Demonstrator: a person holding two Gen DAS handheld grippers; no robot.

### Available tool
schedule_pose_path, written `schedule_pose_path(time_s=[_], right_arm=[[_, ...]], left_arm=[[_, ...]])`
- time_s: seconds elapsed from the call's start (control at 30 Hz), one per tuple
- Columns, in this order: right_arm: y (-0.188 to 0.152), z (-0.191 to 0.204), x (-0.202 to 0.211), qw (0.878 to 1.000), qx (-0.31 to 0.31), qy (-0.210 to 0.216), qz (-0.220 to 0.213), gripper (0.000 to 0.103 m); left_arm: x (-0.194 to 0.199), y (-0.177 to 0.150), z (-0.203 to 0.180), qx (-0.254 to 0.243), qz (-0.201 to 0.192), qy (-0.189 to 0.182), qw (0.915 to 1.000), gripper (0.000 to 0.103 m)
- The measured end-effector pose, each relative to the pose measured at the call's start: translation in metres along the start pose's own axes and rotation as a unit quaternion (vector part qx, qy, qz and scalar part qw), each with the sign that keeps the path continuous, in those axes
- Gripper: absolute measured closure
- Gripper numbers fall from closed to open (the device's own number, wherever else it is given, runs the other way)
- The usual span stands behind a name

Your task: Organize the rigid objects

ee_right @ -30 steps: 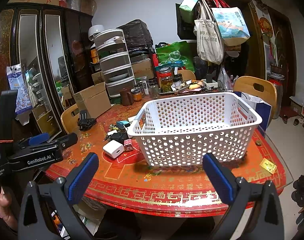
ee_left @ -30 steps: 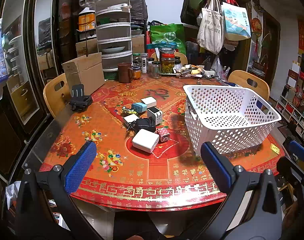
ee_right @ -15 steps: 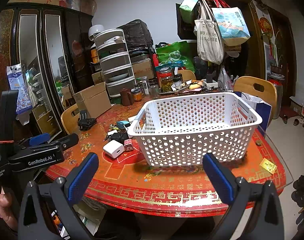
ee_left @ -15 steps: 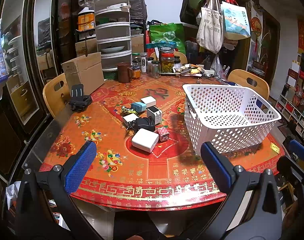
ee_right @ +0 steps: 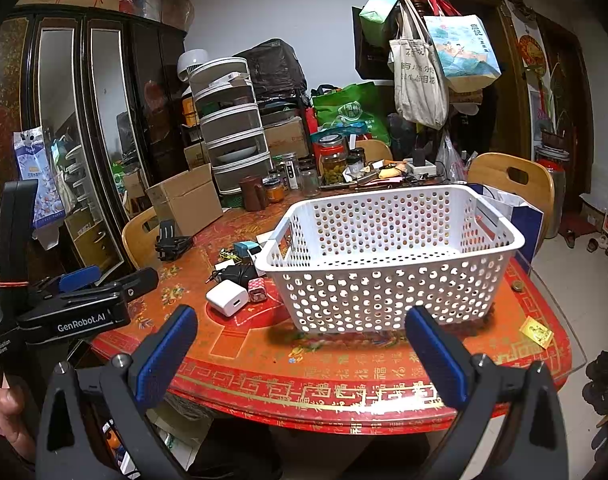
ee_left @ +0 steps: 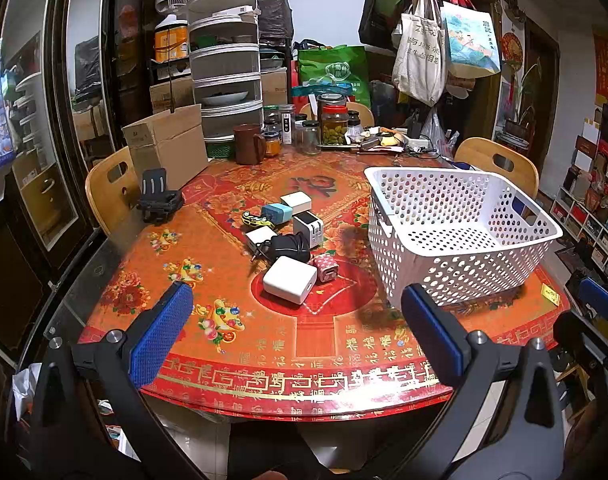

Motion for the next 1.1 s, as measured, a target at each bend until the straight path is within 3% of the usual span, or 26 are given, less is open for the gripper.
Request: schedule_pose_path(time_s=[0.7,0.83,0.97,1.03,1.1], right_arm=[[0.002,-0.002,0.001,1.0,0.002,-0.003,-0.005,0.0],[0.019,-0.047,0.014,0.997,-0.01,-0.069,-0.038,0.0],[0.036,-0.138,0.02,0.987,-0.063,-0.144,-0.032,0.0],[0.04,-0.181,0.016,0.982,-0.094,-0.162,-0.022,0.0],[0.041,-0.211,0.003,0.981,-0.114,-0.156,0.004,0.011]], left_arm=[[-0.003,0.0,-0.001,-0.008,-0.01,0.004,0.9999,0.0],[-0.039,-0.002,0.013,-0.01,-0.005,0.036,0.9993,0.0],[-0.103,-0.017,0.03,-0.022,0.061,0.066,0.9957,0.0],[-0.131,-0.031,0.031,-0.035,0.098,0.057,0.993,0.0],[-0.152,-0.045,0.034,-0.038,0.126,0.045,0.9903,0.0]])
Point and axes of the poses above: each gripper's, at about its wrist camera, not at the fingertips, and x roughly against the way its jaws point, z to its left, y to its top, the point moved 10 cm from there along -x, roughly the way its jaws point, and after that the axes turned 13 degrees about y, right-handed, at the moved point
